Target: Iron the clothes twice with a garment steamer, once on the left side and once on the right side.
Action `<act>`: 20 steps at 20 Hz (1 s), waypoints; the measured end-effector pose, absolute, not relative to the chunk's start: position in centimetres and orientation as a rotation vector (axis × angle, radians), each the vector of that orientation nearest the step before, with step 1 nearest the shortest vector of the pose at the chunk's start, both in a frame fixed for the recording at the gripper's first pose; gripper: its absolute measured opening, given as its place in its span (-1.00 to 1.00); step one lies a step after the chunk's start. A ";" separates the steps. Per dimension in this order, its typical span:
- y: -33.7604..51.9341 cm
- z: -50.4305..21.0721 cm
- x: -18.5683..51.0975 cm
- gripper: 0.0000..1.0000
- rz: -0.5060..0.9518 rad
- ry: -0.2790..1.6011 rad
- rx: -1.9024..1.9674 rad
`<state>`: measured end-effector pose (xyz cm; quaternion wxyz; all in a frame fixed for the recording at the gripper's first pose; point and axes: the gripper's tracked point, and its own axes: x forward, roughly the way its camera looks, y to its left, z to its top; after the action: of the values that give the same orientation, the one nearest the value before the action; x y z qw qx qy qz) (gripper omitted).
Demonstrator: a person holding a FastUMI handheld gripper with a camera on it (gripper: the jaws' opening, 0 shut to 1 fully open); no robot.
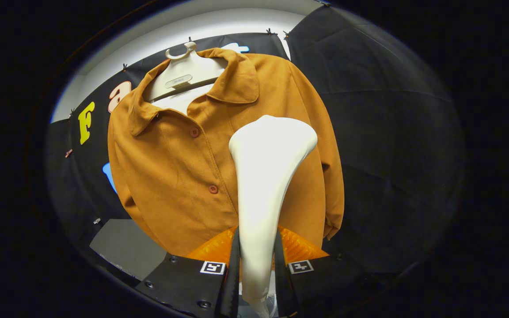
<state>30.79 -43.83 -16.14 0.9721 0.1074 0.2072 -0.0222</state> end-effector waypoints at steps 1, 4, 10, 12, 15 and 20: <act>-43.8 -16.9 31.0 -0.26 -0.047 0.432 0.221; -43.9 -19.6 30.9 -0.26 -0.061 0.487 0.231; -44.3 -24.6 28.9 -0.26 -0.084 0.595 0.239; -44.2 -26.4 28.1 -0.26 -0.093 0.634 0.238; -44.2 -29.2 27.4 -0.26 -0.110 0.687 0.243; -44.7 -33.1 24.7 -0.25 -0.143 0.782 0.257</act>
<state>24.73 -44.75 -33.13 0.9139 0.1248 0.3799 -0.0697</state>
